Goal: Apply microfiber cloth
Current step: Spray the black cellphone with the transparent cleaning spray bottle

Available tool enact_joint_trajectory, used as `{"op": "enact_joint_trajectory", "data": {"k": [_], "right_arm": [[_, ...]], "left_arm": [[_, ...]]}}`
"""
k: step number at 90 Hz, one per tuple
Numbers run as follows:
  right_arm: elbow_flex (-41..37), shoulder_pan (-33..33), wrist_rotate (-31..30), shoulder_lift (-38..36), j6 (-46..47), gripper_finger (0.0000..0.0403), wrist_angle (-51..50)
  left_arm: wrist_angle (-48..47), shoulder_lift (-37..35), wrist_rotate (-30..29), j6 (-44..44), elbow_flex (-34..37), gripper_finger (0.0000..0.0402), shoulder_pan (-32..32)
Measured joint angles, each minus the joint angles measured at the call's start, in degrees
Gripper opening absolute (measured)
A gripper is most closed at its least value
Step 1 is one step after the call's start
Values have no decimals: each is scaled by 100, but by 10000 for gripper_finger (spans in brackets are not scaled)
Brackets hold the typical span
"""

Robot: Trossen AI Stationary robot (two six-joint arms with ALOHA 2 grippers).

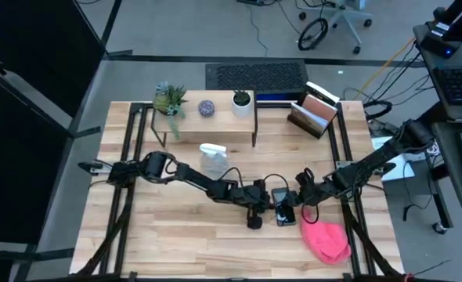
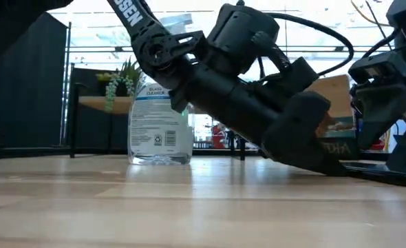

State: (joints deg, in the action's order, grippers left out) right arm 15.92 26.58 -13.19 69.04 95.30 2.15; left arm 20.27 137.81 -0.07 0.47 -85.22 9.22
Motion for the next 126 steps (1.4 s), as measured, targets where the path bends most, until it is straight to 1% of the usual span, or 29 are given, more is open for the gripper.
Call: {"op": "enact_joint_trajectory", "data": {"k": [26, 36, 45, 65, 72, 76, 87, 96, 112, 118, 126], "right_arm": [[0, -8, -12, 286, -535, 247, 802], [0, 52, 0, 286, -867, 231, 794], [2, 99, 8, 286, -1074, 192, 788], [9, 128, -19, 278, -1522, 69, 757], [30, 126, -38, 269, -1628, 26, 777], [33, 125, -45, 264, -1700, 14, 781], [33, 128, -36, 261, -1831, 15, 759], [51, 128, -56, 261, -2067, 12, 740], [262, 123, -492, 268, -2775, 8, 620], [391, 123, -660, 274, -3104, 8, 543], [564, 123, -918, 275, -3496, 8, 569]], "left_arm": [[39, 45, 115, -8, -104, 0, -102], [48, 45, 114, -9, -104, 0, -106], [50, 46, 159, -8, -104, 0, -112], [-15, -8, 156, -11, -100, 0, -108], [-149, -134, 128, -9, -91, 0, -76], [-276, -209, 80, -9, -82, 0, -61], [-847, -561, 13, -8, -64, 0, -36], [-1508, -1037, 4, -7, -72, 0, -14], [-2619, -1945, 24, 70, -80, 0, 13], [-3059, -2347, -108, 193, -81, 0, 43], [-3891, -2892, -474, 292, -86, 0, 117]]}}
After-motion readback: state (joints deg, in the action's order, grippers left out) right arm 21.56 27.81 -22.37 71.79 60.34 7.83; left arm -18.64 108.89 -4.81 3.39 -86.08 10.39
